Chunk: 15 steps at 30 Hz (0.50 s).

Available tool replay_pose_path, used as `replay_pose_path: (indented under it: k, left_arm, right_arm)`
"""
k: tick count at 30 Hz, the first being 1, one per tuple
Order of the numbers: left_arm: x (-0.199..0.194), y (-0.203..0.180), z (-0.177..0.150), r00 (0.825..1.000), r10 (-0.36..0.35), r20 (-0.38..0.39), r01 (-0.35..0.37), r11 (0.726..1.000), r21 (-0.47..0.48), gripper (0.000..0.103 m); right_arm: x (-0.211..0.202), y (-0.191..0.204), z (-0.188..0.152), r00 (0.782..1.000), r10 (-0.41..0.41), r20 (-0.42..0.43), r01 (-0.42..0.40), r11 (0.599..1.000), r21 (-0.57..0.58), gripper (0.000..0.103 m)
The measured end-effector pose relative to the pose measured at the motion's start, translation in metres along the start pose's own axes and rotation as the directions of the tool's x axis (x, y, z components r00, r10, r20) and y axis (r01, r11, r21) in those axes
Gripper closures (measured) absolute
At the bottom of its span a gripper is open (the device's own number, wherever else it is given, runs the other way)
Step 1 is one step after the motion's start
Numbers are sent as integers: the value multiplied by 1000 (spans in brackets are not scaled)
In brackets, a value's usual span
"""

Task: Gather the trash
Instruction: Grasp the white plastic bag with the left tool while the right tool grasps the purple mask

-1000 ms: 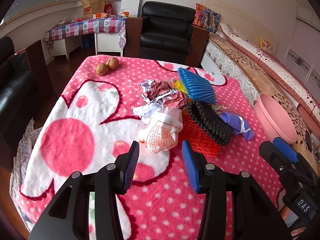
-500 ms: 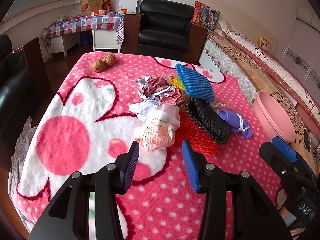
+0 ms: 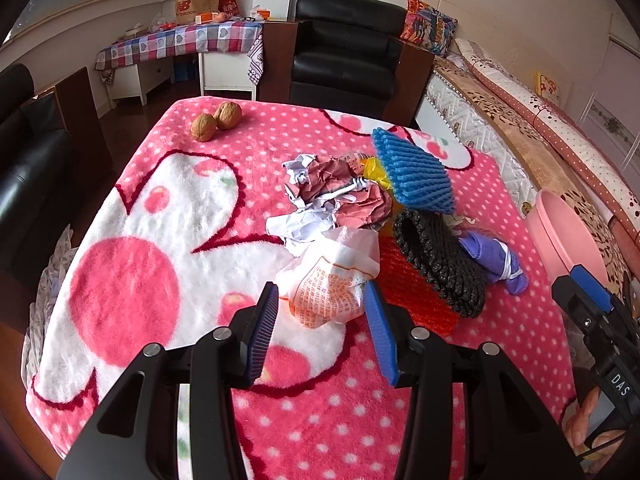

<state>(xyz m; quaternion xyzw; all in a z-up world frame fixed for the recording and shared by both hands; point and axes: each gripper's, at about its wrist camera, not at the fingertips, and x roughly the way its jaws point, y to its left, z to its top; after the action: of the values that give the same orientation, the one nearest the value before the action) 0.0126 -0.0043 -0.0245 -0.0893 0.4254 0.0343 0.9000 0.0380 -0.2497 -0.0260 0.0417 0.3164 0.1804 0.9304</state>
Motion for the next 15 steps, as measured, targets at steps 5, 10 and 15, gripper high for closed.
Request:
replay_pose_path:
  k: [5,10,15]
  left_arm:
    - [5,-6,1,1000,28,-13,-28,1000,14,58]
    - [6,-7,2,999,50,-17,-50,999,13,58]
    - [5,-13,3,999,48,-20,-48,999,27,58]
  right_arm:
    - [13,-3,-4,998,45,-43,-45,999,5,28]
    - [21,-4,-6,995,71,-74,-69,997,22,28]
    - [22,-8,-8,994,77,-78,-74,997,37,28]
